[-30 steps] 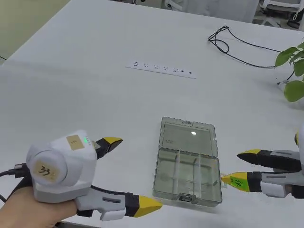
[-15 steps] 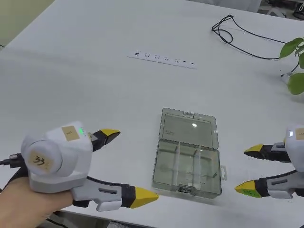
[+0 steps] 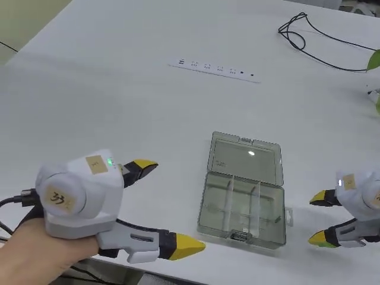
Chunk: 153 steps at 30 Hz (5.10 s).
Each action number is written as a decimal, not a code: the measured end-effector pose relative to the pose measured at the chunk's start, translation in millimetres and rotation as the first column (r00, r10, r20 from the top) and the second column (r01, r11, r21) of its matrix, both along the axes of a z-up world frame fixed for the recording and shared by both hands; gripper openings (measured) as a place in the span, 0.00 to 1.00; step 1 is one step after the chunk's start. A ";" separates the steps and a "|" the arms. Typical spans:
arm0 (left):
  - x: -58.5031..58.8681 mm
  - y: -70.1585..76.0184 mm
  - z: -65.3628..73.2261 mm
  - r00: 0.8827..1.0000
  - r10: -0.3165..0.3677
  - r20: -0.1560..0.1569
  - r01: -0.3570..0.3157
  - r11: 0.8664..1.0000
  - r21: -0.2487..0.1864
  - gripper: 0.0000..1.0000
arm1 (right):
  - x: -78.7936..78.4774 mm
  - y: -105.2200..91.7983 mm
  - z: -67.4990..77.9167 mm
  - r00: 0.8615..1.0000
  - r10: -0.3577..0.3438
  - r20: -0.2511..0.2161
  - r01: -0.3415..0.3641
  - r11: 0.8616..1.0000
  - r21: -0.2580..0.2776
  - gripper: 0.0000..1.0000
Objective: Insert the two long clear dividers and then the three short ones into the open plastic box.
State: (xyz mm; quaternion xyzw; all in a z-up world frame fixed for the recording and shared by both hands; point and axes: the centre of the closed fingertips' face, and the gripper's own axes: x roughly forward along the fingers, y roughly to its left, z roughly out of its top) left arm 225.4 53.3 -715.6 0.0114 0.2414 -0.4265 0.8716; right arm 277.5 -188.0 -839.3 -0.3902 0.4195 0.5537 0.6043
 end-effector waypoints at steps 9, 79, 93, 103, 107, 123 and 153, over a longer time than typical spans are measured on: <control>0.7 2.1 -1.3 1.000 0.012 -0.007 -0.012 1.000 -0.004 1.00 | 3.1 -8.0 -19.0 0.998 0.065 -0.026 -0.067 0.996 -0.061 0.45; 17.8 -82.8 66.6 0.972 -0.082 -0.222 0.013 0.954 -0.298 0.76 | -31.3 83.5 167.7 0.915 0.023 0.403 -0.081 0.988 0.129 0.33; 14.8 -115.7 73.2 0.919 -0.133 -0.370 -0.043 0.902 -0.429 0.48 | -42.7 104.5 181.4 0.895 0.068 0.441 -0.127 0.986 0.104 0.33; 8.7 -127.3 64.9 0.898 -0.160 -0.411 -0.041 0.897 -0.439 0.31 | -48.3 118.5 191.3 0.888 0.086 0.451 -0.153 0.982 0.114 0.33; 6.3 -129.6 65.3 0.890 -0.176 -0.420 -0.040 0.888 -0.458 0.19 | -50.0 120.0 190.8 0.886 0.096 0.453 -0.160 0.981 0.106 0.33; 3.2 -130.9 64.0 0.881 -0.192 -0.432 -0.040 0.880 -0.473 0.00 | -53.5 119.4 188.1 0.888 0.107 0.447 -0.165 0.982 0.093 0.33; -15.1 -113.8 71.3 0.941 -0.333 -0.056 0.294 0.888 -0.353 0.00 | -57.3 127.3 226.6 0.999 0.043 0.002 -0.039 0.880 0.473 0.22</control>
